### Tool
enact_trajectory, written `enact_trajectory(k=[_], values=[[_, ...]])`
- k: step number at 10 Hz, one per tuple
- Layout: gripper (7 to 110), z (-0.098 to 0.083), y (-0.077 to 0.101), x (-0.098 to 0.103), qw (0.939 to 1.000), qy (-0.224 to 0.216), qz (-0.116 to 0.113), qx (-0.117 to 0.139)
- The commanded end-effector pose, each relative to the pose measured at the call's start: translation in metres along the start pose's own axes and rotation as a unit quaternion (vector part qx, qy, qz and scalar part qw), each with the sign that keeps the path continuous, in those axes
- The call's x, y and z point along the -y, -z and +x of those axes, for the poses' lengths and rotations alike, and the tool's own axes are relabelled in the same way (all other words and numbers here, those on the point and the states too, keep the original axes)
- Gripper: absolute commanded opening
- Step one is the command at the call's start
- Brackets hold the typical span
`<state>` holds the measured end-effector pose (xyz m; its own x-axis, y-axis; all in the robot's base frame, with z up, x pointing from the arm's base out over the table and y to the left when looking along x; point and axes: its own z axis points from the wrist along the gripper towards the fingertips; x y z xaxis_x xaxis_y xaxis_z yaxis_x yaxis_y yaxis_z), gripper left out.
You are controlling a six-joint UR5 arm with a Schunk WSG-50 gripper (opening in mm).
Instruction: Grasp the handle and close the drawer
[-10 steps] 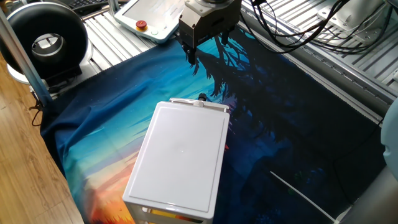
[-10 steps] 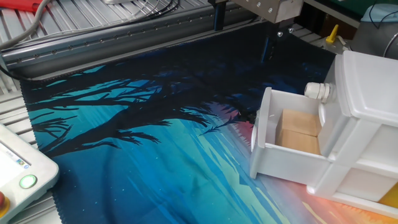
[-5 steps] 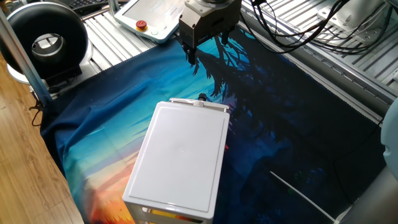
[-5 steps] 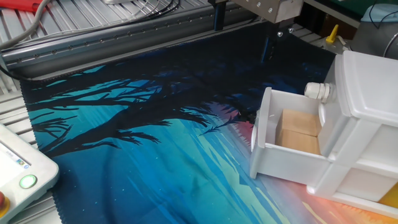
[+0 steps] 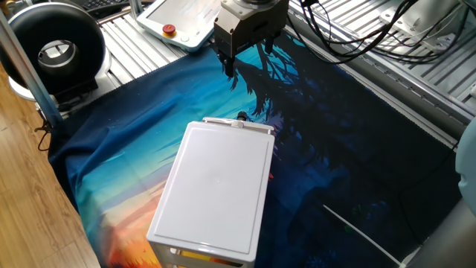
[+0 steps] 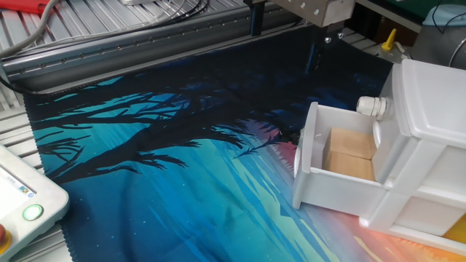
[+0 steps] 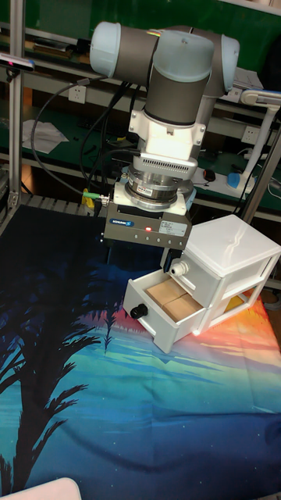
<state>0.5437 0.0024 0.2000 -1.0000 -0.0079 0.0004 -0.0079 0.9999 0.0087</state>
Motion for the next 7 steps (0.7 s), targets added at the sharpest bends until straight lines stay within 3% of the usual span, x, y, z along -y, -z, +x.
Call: enact_trajectory(k=[1, 2, 7], values=[[109, 0.0157, 0.0015, -0.026, 0.9979, 0.031, -0.049, -0.03], [7, 0.0155, 0.0011, -0.026, 0.9979, 0.031, -0.049, -0.03], [7, 0.0138, 0.001, -0.0263, 0.9982, 0.021, -0.049, -0.027]])
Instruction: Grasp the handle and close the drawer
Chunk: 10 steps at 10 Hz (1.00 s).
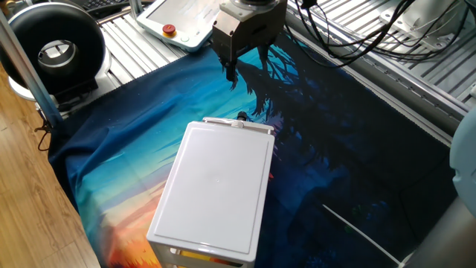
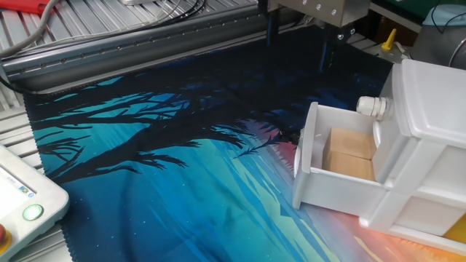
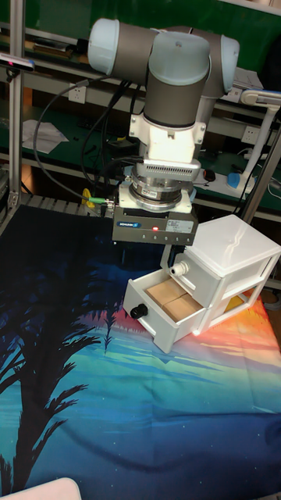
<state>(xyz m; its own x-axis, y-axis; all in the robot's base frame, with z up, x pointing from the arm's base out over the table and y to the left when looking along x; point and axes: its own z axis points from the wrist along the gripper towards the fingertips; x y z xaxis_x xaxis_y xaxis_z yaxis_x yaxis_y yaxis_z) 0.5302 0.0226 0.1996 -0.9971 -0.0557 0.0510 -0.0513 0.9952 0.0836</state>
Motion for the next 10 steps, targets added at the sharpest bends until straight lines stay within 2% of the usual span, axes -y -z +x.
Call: enact_trajectory(k=[1, 4, 6, 8, 9, 10], values=[[7, 0.0, 0.001, -0.006, 0.9999, 0.004, -0.012, 0.0], [7, -0.003, 0.002, 0.0, 0.996, 0.089, 0.001, 0.006], [7, -0.009, 0.001, -0.001, 0.9887, 0.148, 0.0, 0.02], [7, -0.007, 0.003, 0.007, 0.9722, 0.233, 0.015, 0.012], [7, -0.009, 0.005, 0.005, 0.9686, 0.248, 0.013, 0.016], [7, -0.01, 0.005, 0.003, 0.962, 0.272, 0.009, 0.018]])
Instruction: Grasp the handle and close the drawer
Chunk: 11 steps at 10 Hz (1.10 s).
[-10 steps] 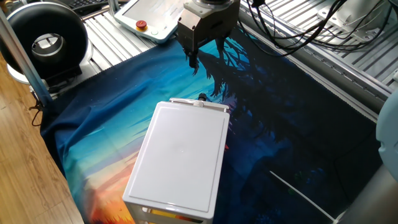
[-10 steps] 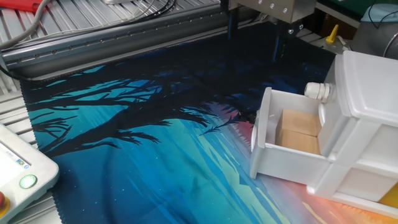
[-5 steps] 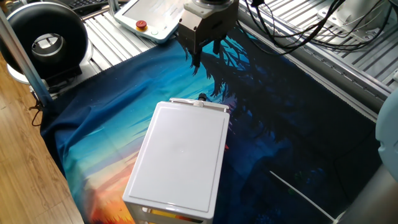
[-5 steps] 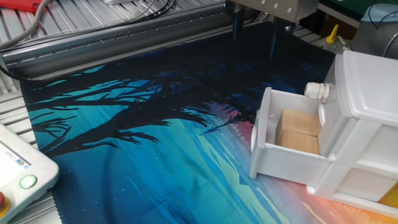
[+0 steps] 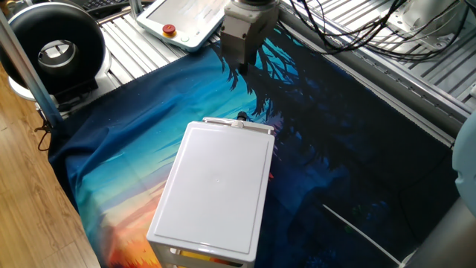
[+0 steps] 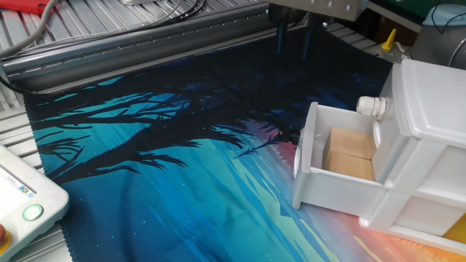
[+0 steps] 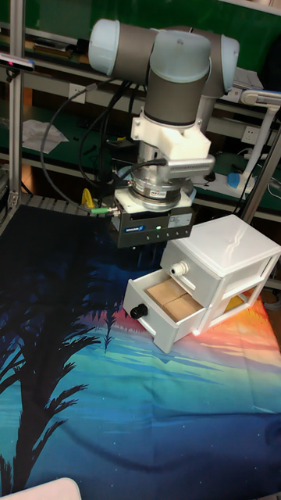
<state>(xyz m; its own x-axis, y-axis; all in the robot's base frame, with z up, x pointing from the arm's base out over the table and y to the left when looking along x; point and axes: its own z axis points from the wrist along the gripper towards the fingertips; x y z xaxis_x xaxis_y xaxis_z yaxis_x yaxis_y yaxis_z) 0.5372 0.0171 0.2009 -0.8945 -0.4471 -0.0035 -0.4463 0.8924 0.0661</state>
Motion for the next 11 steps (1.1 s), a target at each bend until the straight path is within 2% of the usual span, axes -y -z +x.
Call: enact_trajectory(k=[1, 2, 3, 4, 5, 6, 8, 10, 11], values=[[7, -0.005, 0.002, -0.001, 0.9946, 0.103, -0.004, 0.01], [7, -0.01, 0.001, -0.004, 0.9944, 0.103, -0.008, 0.019], [7, -0.014, -0.004, 0.0, 0.9886, 0.149, -0.002, 0.023], [7, -0.015, -0.006, 0.004, 0.9846, 0.173, 0.007, 0.021], [7, -0.018, -0.008, 0.013, 0.9739, 0.225, 0.027, 0.017], [7, -0.018, -0.01, 0.024, 0.9535, 0.297, 0.049, -0.003], [7, -0.028, -0.01, 0.026, 0.9229, 0.38, 0.062, 0.005], [7, -0.03, -0.012, 0.016, 0.8821, 0.468, 0.049, 0.011], [7, -0.029, -0.014, 0.013, 0.8579, 0.512, 0.047, 0.009]])
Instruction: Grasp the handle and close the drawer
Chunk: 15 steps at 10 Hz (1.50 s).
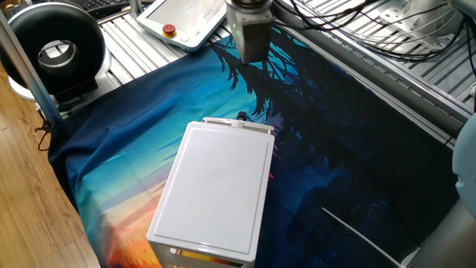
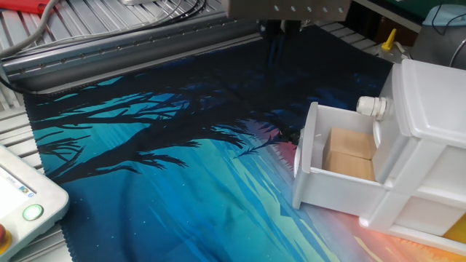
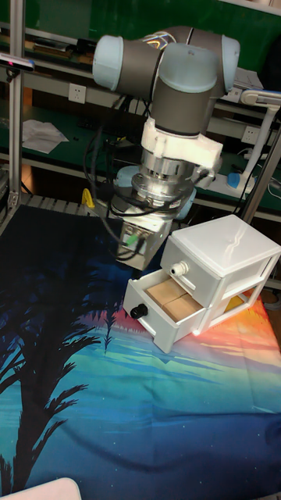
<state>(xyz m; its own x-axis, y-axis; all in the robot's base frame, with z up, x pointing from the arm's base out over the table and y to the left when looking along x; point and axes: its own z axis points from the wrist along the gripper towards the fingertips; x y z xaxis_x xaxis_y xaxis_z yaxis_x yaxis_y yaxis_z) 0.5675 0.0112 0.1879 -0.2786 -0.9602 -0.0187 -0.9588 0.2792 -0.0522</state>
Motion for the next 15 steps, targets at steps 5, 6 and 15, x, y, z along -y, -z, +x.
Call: enact_trajectory(k=[5, 6, 15], values=[[7, -0.026, -0.007, -0.004, 0.9767, 0.21, 0.017, 0.042], [7, -0.025, -0.008, 0.003, 0.97, 0.238, 0.034, 0.038], [7, -0.017, -0.018, 0.019, 0.9408, 0.328, 0.085, -0.015]])
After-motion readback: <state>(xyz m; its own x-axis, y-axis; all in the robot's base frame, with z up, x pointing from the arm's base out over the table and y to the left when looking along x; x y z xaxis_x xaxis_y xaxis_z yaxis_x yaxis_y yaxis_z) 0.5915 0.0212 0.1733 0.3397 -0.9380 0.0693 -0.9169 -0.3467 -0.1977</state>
